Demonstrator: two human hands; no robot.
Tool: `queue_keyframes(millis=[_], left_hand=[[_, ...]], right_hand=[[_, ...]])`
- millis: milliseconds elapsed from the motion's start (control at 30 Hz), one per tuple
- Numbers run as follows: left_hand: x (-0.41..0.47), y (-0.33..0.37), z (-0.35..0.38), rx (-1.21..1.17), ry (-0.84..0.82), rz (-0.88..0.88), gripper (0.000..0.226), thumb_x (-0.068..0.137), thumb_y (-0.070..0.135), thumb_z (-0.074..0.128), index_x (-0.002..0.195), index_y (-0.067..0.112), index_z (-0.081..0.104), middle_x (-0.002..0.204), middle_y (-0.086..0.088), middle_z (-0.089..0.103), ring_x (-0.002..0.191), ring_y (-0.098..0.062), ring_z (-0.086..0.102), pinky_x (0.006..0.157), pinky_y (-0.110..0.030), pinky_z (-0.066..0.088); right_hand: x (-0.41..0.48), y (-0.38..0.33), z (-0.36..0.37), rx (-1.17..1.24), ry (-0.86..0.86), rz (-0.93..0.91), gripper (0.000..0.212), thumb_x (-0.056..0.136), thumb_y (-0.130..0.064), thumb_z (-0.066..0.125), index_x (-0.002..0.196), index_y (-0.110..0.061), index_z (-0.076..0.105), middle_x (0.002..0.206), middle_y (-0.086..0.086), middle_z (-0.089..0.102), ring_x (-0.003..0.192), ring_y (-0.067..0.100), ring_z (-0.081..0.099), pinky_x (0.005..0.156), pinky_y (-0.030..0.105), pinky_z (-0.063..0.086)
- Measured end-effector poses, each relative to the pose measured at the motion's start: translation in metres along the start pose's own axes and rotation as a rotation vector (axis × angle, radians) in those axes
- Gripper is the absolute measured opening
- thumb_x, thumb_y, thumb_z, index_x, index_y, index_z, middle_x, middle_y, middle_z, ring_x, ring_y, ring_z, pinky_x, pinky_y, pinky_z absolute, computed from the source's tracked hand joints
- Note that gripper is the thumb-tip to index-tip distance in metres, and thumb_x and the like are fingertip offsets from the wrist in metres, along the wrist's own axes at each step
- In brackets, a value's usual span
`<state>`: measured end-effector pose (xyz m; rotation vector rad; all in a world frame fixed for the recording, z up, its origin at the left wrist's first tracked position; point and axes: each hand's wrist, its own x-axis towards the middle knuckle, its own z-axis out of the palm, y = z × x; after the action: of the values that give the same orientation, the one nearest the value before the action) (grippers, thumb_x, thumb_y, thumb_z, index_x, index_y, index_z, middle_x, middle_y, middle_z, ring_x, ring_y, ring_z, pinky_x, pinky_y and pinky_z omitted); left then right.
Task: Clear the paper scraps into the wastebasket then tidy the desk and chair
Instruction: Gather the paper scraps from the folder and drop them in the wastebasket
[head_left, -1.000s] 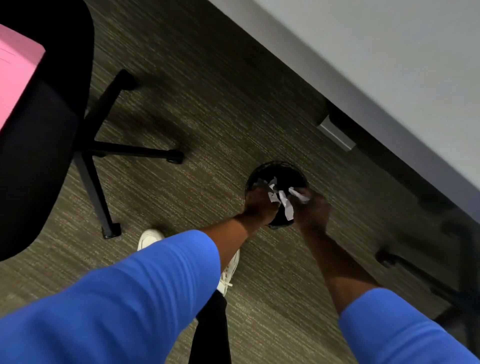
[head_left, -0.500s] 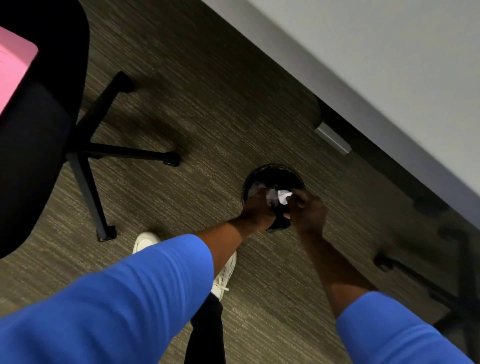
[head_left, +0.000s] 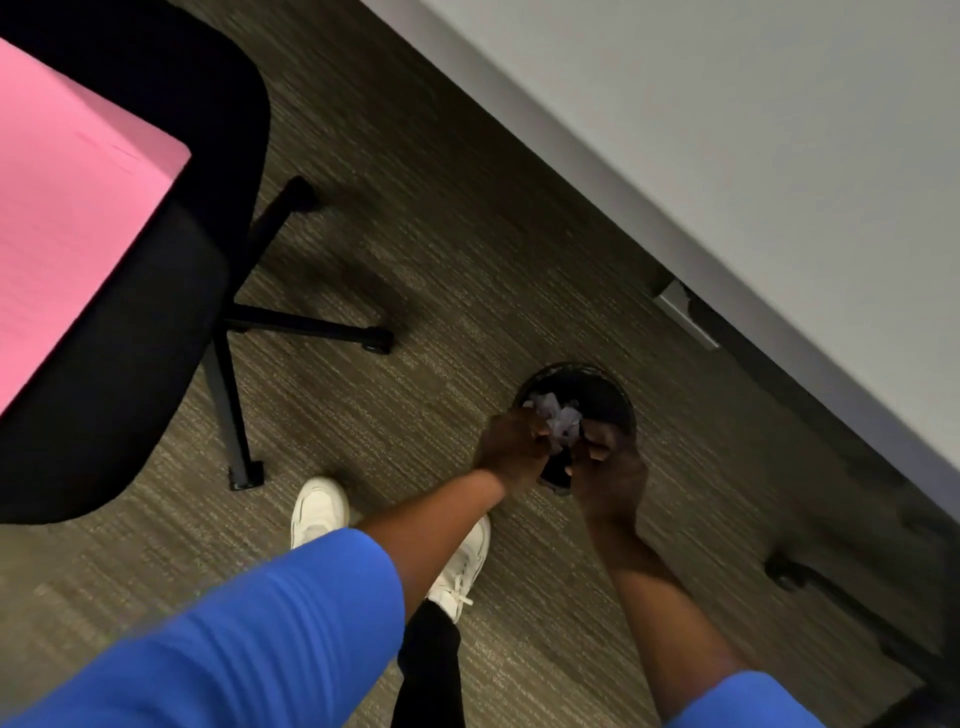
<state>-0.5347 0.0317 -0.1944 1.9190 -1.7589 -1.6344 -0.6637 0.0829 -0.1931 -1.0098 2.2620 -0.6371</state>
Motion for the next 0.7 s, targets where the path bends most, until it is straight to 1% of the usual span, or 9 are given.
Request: queue_keyframes(millis=[100, 167, 200, 233, 300, 367, 433, 533, 700], left_hand=[[-0.007, -0.003, -0.028, -0.056, 0.059, -0.061, 0.027, 0.099, 0.025, 0.065, 0.117, 0.011, 0.079, 0.130, -0.012, 0.075, 0.121, -0.032, 0.071, 0.099, -0.035, 0.054], [-0.012, -0.008, -0.050, -0.103, 0.082, -0.093, 0.023, 0.097, 0.024, 0.067, 0.110, 0.010, 0.080, 0.120, -0.009, 0.079, 0.112, -0.028, 0.074, 0.090, -0.027, 0.054], [-0.016, -0.010, -0.063, -0.081, 0.103, -0.090, 0.019, 0.096, 0.021, 0.067, 0.104, 0.010, 0.081, 0.111, -0.006, 0.081, 0.104, -0.025, 0.075, 0.083, -0.020, 0.053], [-0.019, -0.015, -0.077, -0.004, 0.141, -0.068, 0.018, 0.095, 0.017, 0.065, 0.097, 0.012, 0.082, 0.100, -0.001, 0.079, 0.095, -0.022, 0.073, 0.073, -0.013, 0.051], [-0.024, -0.026, -0.105, 0.034, 0.199, -0.053, 0.025, 0.092, 0.008, 0.060, 0.088, 0.018, 0.083, 0.087, 0.001, 0.072, 0.088, -0.019, 0.065, 0.065, -0.009, 0.047], [-0.033, -0.038, -0.132, 0.025, 0.215, -0.070, 0.018, 0.095, 0.010, 0.066, 0.100, 0.018, 0.081, 0.101, -0.002, 0.077, 0.095, -0.018, 0.068, 0.074, -0.015, 0.048], [-0.042, -0.048, -0.159, -0.073, 0.263, -0.209, 0.016, 0.093, 0.013, 0.071, 0.107, 0.011, 0.078, 0.111, -0.007, 0.076, 0.101, -0.020, 0.072, 0.080, -0.021, 0.048], [-0.055, -0.057, -0.200, -0.162, 0.355, -0.256, 0.011, 0.093, 0.018, 0.073, 0.102, 0.012, 0.077, 0.102, -0.005, 0.077, 0.103, -0.026, 0.074, 0.085, -0.025, 0.053], [-0.085, -0.060, -0.262, -0.159, 0.457, -0.235, 0.010, 0.093, 0.028, 0.073, 0.094, 0.019, 0.077, 0.096, -0.003, 0.082, 0.099, -0.027, 0.076, 0.091, -0.040, 0.060]], right_hand=[[-0.019, -0.021, 0.012, 0.094, 0.001, 0.007, 0.018, 0.091, 0.000, 0.075, 0.108, -0.004, 0.076, 0.107, 0.014, 0.079, 0.093, 0.033, 0.075, 0.087, 0.050, 0.062], [-0.029, -0.038, 0.020, 0.129, -0.017, -0.011, 0.015, 0.091, 0.000, 0.075, 0.105, -0.004, 0.077, 0.105, 0.013, 0.079, 0.097, 0.033, 0.074, 0.088, 0.038, 0.060], [-0.033, -0.047, 0.024, 0.139, -0.026, -0.017, 0.015, 0.091, 0.001, 0.076, 0.105, -0.004, 0.078, 0.105, 0.013, 0.079, 0.099, 0.033, 0.074, 0.089, 0.029, 0.059], [-0.037, -0.057, 0.028, 0.142, -0.031, -0.023, 0.016, 0.091, 0.001, 0.076, 0.106, -0.004, 0.078, 0.105, 0.013, 0.079, 0.101, 0.033, 0.075, 0.090, 0.026, 0.058], [-0.044, -0.077, 0.034, 0.124, -0.077, -0.023, 0.021, 0.091, 0.001, 0.075, 0.111, -0.005, 0.078, 0.108, 0.014, 0.079, 0.101, 0.031, 0.075, 0.095, 0.040, 0.060], [-0.051, -0.099, 0.040, 0.126, -0.177, 0.022, 0.030, 0.092, 0.005, 0.071, 0.118, -0.009, 0.075, 0.111, 0.010, 0.077, 0.099, 0.024, 0.073, 0.096, 0.047, 0.060], [-0.059, -0.120, 0.049, 0.153, -0.201, 0.003, 0.035, 0.090, 0.010, 0.068, 0.118, -0.009, 0.074, 0.105, 0.006, 0.075, 0.096, 0.022, 0.072, 0.095, 0.051, 0.061], [-0.075, -0.154, 0.068, 0.228, -0.258, 0.009, 0.034, 0.091, 0.014, 0.061, 0.117, -0.006, 0.072, 0.106, 0.015, 0.076, 0.100, 0.037, 0.074, 0.094, 0.062, 0.058], [-0.102, -0.214, 0.101, 0.244, -0.343, 0.020, 0.026, 0.097, -0.006, 0.072, 0.120, -0.018, 0.075, 0.095, 0.007, 0.079, 0.078, 0.022, 0.076, 0.078, 0.058, 0.065]])
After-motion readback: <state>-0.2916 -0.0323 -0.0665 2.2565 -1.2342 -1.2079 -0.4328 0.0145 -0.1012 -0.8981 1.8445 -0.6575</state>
